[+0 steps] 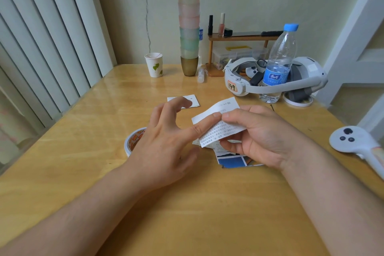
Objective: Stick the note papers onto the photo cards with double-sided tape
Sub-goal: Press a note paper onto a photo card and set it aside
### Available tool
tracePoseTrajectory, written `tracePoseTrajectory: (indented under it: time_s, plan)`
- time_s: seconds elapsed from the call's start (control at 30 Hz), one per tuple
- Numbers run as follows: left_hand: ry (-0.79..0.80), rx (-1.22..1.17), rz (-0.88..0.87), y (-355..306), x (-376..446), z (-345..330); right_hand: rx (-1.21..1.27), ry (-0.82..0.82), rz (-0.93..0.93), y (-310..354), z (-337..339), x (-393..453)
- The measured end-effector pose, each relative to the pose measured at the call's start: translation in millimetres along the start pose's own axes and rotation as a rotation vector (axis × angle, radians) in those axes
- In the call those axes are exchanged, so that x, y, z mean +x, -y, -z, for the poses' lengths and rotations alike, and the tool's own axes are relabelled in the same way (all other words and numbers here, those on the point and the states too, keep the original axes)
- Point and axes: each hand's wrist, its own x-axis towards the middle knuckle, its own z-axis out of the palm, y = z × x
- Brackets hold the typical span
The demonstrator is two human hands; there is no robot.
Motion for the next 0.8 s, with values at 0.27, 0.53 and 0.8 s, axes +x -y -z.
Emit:
tracePoseTrajectory:
  time_s: [0.27,0.53,0.8]
  plan:
    - [0.022,-0.058,0.002,-7,-3,-5,0.051,-0.02,0.041,-3,-7,0]
    - [-0.109,-0.016,0.019,-12,-1,-8,0.315,0.061,0.039,-6,-19,-3]
    - [-0.227,0.109,0.019,-13,4,-9,0.422,0.039,-0.051,-6,-24,-6]
